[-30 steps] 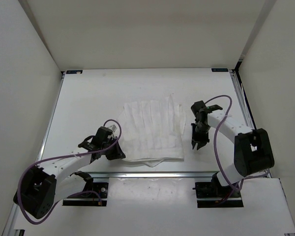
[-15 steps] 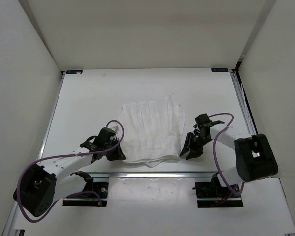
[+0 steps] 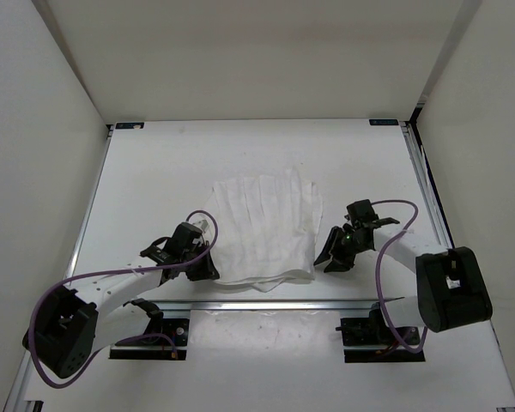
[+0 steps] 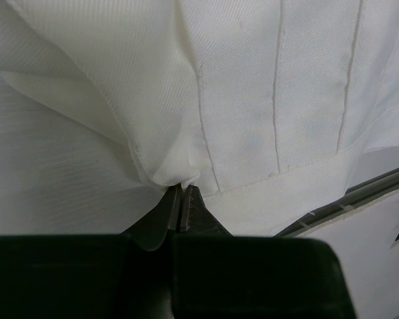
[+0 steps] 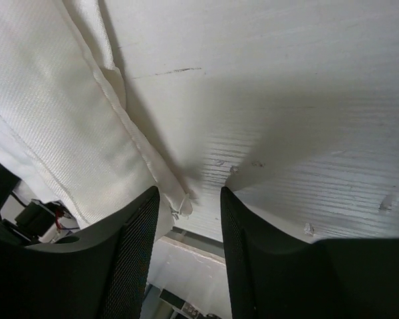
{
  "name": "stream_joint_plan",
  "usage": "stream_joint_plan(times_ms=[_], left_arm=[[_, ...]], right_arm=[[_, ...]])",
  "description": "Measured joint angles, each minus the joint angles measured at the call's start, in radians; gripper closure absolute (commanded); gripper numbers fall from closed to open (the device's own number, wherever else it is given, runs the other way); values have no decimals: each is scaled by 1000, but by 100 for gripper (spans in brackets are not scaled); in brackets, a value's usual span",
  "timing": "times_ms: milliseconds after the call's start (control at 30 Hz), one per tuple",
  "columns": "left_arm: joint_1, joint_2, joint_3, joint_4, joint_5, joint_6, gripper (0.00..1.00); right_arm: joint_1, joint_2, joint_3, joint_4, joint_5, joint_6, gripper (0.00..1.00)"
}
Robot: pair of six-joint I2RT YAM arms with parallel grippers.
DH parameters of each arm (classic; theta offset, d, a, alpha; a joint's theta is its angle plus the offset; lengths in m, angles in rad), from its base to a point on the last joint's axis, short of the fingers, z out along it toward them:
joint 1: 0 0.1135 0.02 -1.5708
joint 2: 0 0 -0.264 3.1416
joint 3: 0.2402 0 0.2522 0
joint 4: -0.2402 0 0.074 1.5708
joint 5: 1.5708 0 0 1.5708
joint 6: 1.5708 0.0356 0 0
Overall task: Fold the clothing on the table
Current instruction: Flatten the skirt out
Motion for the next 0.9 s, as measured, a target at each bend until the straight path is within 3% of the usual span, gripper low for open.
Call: stream_joint_plan(times_ms=[500,667,733,800,900], left_arm=[[7,-4,0,-10,1,0,100],[14,-4,0,-13,2,-1,100],[19,-4,0,-14,5,-1,100],[26,-4,0,-14,7,0,100],[61,-4,4,-25,18,9,100]], right_arm=[[19,-37,-79,142,-66,69,55],[71,-11,-100,206,-101,92,70],[88,8,-112,237,-121,102,80],[94,18,-116,245,-132,106,99],[81,7,-104,211,-118,92,100]])
